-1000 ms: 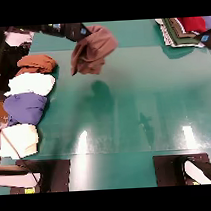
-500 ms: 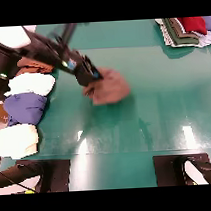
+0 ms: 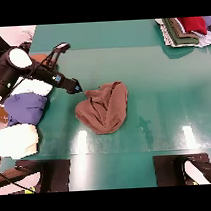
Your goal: Fold the shirts.
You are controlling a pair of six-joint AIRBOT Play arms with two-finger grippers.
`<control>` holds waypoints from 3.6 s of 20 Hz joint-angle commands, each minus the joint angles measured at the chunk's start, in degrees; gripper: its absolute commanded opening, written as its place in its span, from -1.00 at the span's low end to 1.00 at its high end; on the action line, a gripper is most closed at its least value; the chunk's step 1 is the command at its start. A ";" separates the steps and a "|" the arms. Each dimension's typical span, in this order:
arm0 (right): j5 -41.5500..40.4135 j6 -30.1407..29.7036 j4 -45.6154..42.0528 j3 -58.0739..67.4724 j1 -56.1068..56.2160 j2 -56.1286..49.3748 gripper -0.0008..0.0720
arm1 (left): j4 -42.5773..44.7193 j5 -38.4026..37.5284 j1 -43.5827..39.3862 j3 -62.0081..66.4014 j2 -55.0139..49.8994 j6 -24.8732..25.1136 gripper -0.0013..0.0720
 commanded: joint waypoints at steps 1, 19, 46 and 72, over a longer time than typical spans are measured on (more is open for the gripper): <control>3.08 0.02 0.04 0.00 0.26 -2.58 -0.93 | -2.64 1.49 4.70 -7.67 -0.61 -1.40 0.96; 6.34 0.02 0.20 -0.04 17.86 -33.70 0.90 | -5.09 5.62 7.19 -10.73 0.28 5.44 -0.90; -3.85 -6.36 11.89 0.02 7.10 -3.58 -0.93 | -4.04 6.12 12.20 23.65 23.12 0.85 -0.90; -5.20 3.89 3.10 -9.49 13.25 -29.20 -0.93 | -4.26 33.22 12.20 -25.20 11.93 -2.89 -0.90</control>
